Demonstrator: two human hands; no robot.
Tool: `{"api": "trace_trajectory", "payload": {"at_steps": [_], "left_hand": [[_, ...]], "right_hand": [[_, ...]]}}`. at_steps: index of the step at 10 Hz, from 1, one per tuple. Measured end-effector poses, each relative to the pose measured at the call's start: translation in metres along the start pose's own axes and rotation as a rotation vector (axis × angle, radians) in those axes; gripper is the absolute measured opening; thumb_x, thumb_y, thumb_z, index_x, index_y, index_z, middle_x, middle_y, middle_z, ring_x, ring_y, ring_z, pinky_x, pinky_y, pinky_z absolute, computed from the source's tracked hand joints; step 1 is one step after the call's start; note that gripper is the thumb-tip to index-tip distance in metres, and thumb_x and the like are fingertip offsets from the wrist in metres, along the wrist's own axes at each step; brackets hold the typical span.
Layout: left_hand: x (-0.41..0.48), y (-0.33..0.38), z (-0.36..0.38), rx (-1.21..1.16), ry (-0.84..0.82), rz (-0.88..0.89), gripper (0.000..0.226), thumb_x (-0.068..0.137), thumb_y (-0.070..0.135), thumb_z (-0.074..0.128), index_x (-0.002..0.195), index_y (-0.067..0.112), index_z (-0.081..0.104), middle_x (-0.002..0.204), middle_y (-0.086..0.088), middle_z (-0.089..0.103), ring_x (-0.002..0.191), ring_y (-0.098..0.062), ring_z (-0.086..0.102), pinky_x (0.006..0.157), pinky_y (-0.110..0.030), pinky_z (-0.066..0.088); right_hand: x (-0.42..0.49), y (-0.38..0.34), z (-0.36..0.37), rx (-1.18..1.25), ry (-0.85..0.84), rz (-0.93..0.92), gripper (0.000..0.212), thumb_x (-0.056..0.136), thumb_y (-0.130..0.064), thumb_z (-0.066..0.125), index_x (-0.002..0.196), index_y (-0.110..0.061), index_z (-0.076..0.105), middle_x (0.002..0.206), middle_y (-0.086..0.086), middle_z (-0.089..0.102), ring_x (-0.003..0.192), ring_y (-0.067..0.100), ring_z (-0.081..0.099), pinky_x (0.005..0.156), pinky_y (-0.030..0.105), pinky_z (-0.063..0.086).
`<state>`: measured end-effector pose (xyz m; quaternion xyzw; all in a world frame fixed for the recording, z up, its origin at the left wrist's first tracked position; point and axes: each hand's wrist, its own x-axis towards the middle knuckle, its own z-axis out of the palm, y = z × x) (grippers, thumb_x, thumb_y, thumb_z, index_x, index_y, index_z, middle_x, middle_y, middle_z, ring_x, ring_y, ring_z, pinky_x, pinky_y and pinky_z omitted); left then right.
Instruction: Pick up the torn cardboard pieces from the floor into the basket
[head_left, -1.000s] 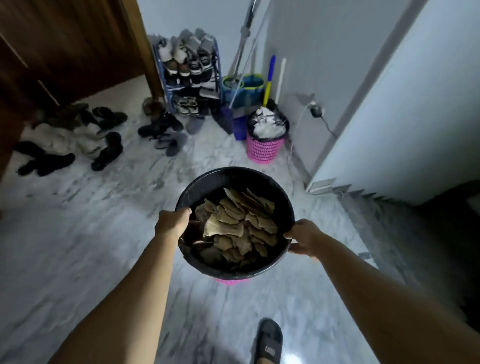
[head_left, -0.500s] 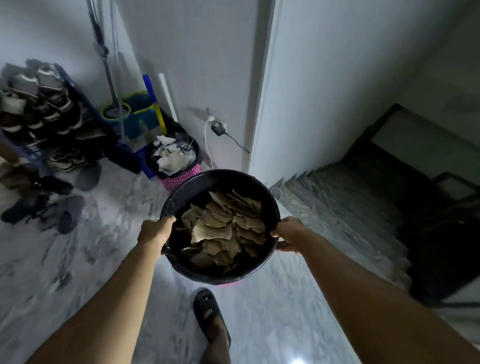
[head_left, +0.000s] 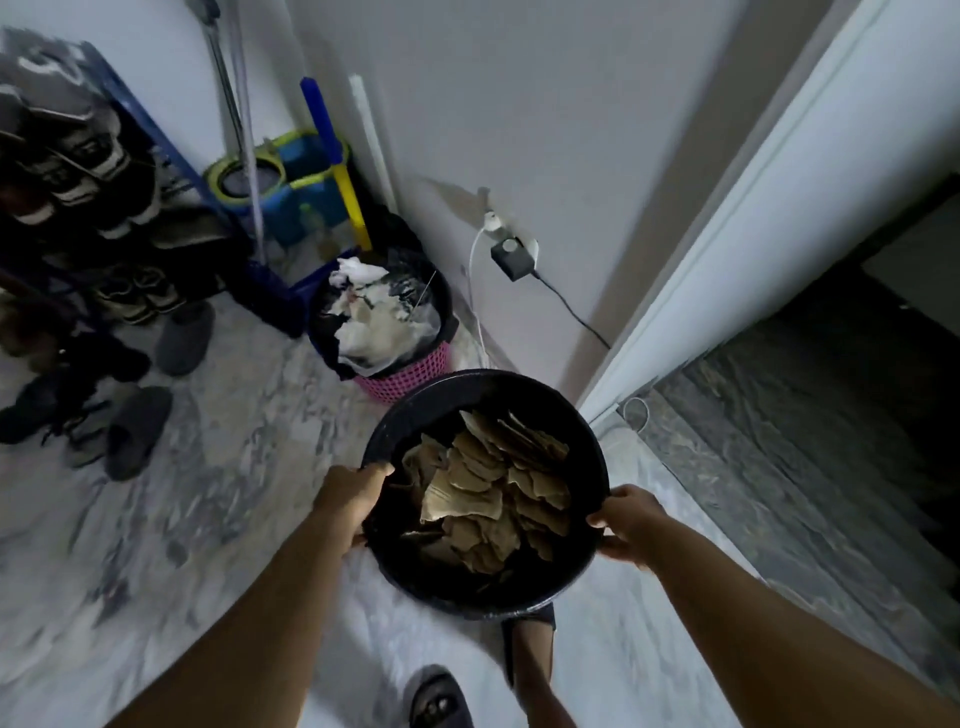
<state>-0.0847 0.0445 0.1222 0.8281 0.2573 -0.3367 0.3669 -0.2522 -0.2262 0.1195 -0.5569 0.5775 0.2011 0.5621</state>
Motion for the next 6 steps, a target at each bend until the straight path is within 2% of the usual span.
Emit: {"api": "trace_trajectory", "payload": {"at_steps": [1, 2, 3, 4, 5, 6], "left_hand": [[0.07, 0.003, 0.028, -0.081, -0.044, -0.097, 0.051, 0.082, 0.038, 0.068, 0.119, 0.005, 0.059, 0.112, -0.018, 0.064, 0.095, -0.035, 0.062, 0.073, -0.039, 0.056], [0.127, 0.002, 0.054, -0.121, -0.065, -0.101, 0.044, 0.08, 0.036, 0.07, 0.112, 0.007, 0.062, 0.103, -0.015, 0.066, 0.092, -0.031, 0.063, 0.069, -0.035, 0.054], [0.17, 0.0, 0.077, -0.157, -0.065, -0.084, 0.043, 0.078, 0.038, 0.07, 0.11, 0.01, 0.064, 0.101, -0.012, 0.067, 0.091, -0.028, 0.064, 0.068, -0.034, 0.054], [0.196, -0.004, 0.094, -0.145, -0.091, -0.054, 0.055, 0.076, 0.042, 0.069, 0.123, 0.014, 0.06, 0.11, -0.009, 0.067, 0.095, -0.025, 0.063, 0.068, -0.031, 0.053], [0.206, -0.01, 0.106, -0.186, -0.102, -0.038, 0.056, 0.082, 0.037, 0.068, 0.13, 0.011, 0.057, 0.115, -0.012, 0.066, 0.098, -0.026, 0.063, 0.072, -0.031, 0.053], [0.195, -0.012, 0.109, -0.221, -0.044, -0.003, 0.07, 0.079, 0.038, 0.069, 0.14, 0.011, 0.046, 0.128, -0.015, 0.059, 0.111, -0.032, 0.059, 0.095, -0.044, 0.052]], "right_hand": [[0.078, -0.021, 0.024, -0.014, -0.028, 0.023, 0.025, 0.089, 0.011, 0.055, 0.103, -0.009, 0.056, 0.102, 0.017, 0.061, 0.091, 0.03, 0.065, 0.048, 0.026, 0.051], [0.151, -0.035, 0.047, -0.032, -0.019, -0.007, 0.027, 0.086, 0.016, 0.054, 0.093, -0.01, 0.059, 0.094, 0.016, 0.063, 0.092, 0.032, 0.065, 0.055, 0.03, 0.054], [0.212, -0.041, 0.064, -0.078, 0.024, -0.057, 0.028, 0.084, 0.015, 0.056, 0.087, -0.013, 0.06, 0.096, 0.019, 0.066, 0.094, 0.037, 0.067, 0.071, 0.044, 0.061], [0.248, -0.041, 0.075, -0.14, 0.006, -0.089, 0.024, 0.084, 0.004, 0.054, 0.101, -0.008, 0.066, 0.095, 0.02, 0.071, 0.087, 0.036, 0.07, 0.075, 0.051, 0.062], [0.261, -0.036, 0.083, -0.157, -0.016, -0.103, 0.027, 0.082, -0.007, 0.056, 0.108, -0.005, 0.065, 0.097, 0.023, 0.071, 0.086, 0.032, 0.07, 0.077, 0.055, 0.06], [0.253, -0.033, 0.083, -0.264, 0.026, -0.143, 0.04, 0.082, -0.018, 0.059, 0.122, -0.01, 0.058, 0.104, 0.015, 0.069, 0.094, 0.033, 0.068, 0.082, 0.049, 0.06]]}}
